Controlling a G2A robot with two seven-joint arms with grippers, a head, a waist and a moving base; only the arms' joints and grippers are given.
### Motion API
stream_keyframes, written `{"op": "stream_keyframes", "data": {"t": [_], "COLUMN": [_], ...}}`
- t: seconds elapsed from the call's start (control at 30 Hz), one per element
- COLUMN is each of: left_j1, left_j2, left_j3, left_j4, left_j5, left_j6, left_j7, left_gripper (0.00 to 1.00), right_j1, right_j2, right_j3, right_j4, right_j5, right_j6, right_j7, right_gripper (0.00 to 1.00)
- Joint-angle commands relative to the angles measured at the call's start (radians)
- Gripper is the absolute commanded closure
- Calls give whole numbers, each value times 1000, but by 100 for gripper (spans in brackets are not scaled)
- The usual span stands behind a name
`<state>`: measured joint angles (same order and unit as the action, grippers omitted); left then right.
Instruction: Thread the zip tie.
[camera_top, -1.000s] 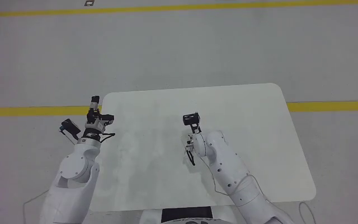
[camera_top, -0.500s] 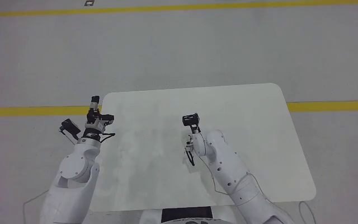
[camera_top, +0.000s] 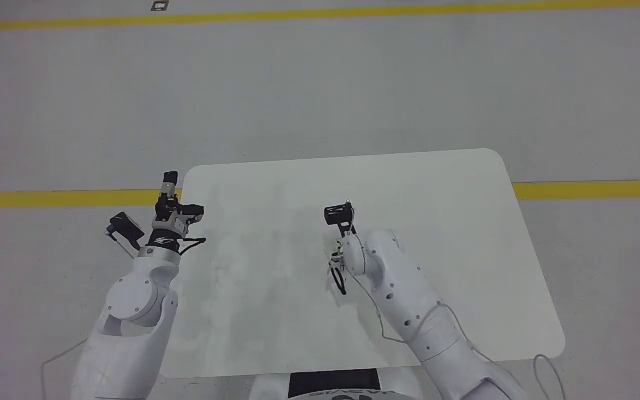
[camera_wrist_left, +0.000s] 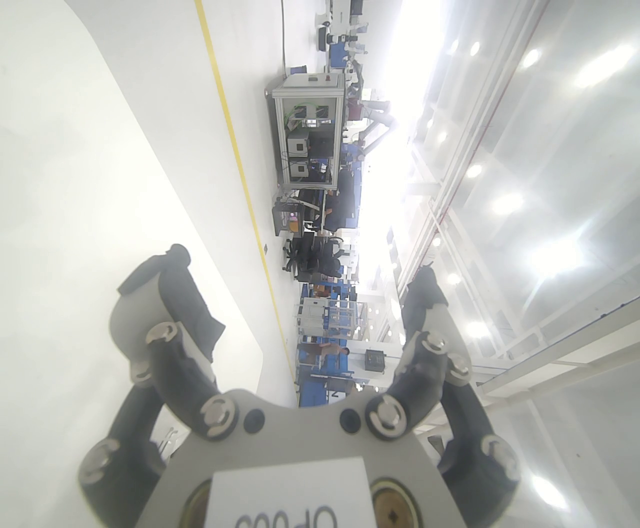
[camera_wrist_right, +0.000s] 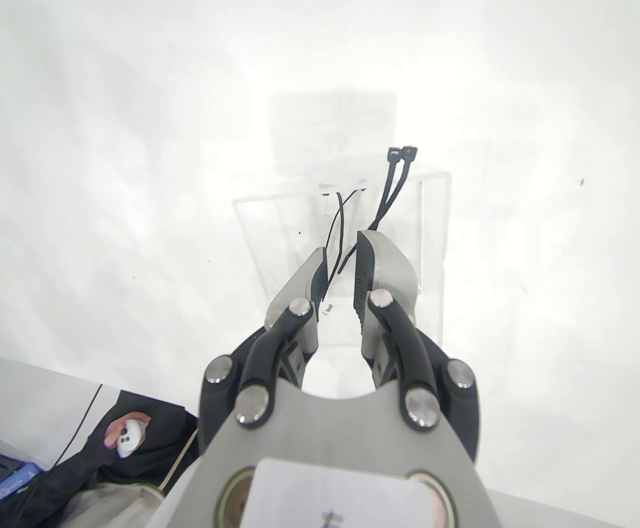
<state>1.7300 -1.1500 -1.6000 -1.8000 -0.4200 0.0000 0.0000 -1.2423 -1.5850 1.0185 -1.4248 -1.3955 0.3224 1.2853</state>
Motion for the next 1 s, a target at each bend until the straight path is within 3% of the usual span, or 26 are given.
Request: {"op": "stream_keyframes", "data": {"t": [0.0,0.43,0.97], "left_j1": [0,0,0], "left_j2": [0,0,0], "left_j3": [0,0,0], "left_j4": [0,0,0], "left_j5": [0,0,0], "left_j6": [0,0,0], "left_j7": [0,0,0], "left_gripper": [0,0,0], "right_j1": [5,16,-9], "right_j2": [-1,-6,-15], "right_j3": [-3,0,24], "right_j4": [7,27,1], "right_j5": [-3,-13,-36], "right_j6": [7,18,18], "right_j7": [1,2,1], "right_gripper": [87,89,83]}}
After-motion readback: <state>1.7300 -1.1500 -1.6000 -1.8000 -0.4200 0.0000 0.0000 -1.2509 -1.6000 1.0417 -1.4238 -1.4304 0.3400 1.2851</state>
